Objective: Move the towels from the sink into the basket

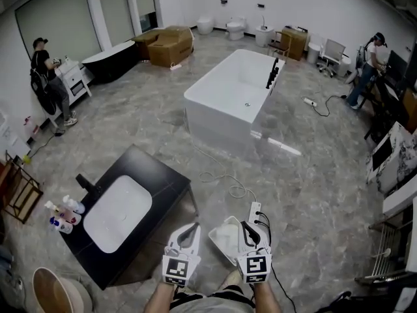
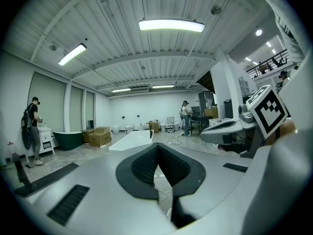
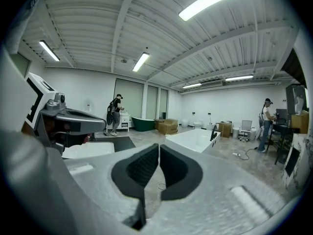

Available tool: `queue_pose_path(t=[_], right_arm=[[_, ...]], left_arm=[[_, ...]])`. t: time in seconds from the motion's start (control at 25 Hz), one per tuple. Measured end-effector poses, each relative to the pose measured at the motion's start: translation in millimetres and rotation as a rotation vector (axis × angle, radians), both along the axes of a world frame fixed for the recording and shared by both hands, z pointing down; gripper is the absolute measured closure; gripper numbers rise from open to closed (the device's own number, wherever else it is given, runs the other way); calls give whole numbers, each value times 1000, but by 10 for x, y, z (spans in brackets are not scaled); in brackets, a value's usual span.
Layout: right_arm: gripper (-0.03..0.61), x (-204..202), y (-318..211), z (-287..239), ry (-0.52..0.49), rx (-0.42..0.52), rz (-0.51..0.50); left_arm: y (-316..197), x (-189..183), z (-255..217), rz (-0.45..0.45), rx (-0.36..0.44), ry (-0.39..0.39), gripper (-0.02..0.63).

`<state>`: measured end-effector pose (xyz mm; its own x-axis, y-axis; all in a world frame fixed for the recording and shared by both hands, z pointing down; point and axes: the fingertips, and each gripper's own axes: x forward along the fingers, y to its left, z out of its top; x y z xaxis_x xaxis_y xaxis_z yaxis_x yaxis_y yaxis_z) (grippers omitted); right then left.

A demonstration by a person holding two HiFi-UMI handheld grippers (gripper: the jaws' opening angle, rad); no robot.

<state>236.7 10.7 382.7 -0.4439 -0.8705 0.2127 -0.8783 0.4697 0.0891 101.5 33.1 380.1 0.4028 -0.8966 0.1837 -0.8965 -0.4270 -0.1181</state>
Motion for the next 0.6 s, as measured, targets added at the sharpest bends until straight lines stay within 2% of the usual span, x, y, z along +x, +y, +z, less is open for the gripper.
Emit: queue_pose_path(t=[0.24, 0.6], right_arm=[[578, -59, 111, -126, -36, 26, -18], [580, -148, 125, -147, -36, 31, -45]], left_arm=[[127, -75, -53, -18, 15, 6, 604], [129, -166, -74, -33, 16, -1, 604]])
